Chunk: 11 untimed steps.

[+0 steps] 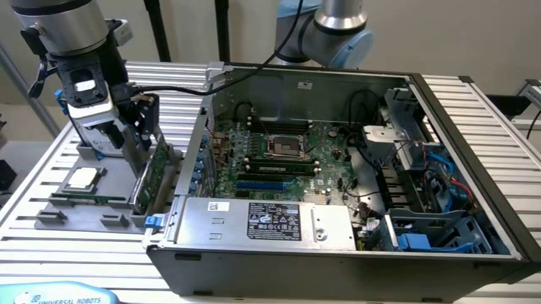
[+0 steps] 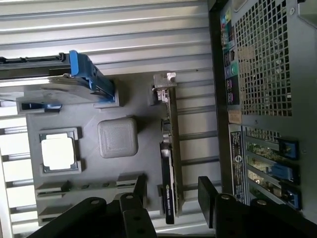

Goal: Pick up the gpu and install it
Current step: 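Pick up the gpu and move the gpu toward the slot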

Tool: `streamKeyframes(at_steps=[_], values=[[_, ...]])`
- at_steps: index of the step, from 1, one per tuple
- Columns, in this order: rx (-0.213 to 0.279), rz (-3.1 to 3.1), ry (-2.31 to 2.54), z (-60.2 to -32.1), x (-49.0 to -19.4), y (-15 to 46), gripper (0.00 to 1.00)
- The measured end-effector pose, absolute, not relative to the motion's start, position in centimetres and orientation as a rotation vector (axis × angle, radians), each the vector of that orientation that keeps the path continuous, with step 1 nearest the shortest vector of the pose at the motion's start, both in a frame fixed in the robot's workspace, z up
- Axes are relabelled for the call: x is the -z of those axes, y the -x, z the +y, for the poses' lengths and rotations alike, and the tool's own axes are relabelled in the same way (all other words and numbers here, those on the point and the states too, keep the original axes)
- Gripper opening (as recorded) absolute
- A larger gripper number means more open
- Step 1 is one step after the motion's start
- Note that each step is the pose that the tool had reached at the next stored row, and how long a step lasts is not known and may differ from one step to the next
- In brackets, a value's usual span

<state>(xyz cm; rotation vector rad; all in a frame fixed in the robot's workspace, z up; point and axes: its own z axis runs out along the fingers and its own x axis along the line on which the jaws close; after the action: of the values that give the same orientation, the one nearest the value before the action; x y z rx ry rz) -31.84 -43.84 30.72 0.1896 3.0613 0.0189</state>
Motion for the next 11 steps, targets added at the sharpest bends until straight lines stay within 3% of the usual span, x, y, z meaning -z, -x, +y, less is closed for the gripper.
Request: streamKeyframes(at_steps=[11], values=[[-0.018,3.058,-0.213,-43.8,-28.7,32.0,0.54]])
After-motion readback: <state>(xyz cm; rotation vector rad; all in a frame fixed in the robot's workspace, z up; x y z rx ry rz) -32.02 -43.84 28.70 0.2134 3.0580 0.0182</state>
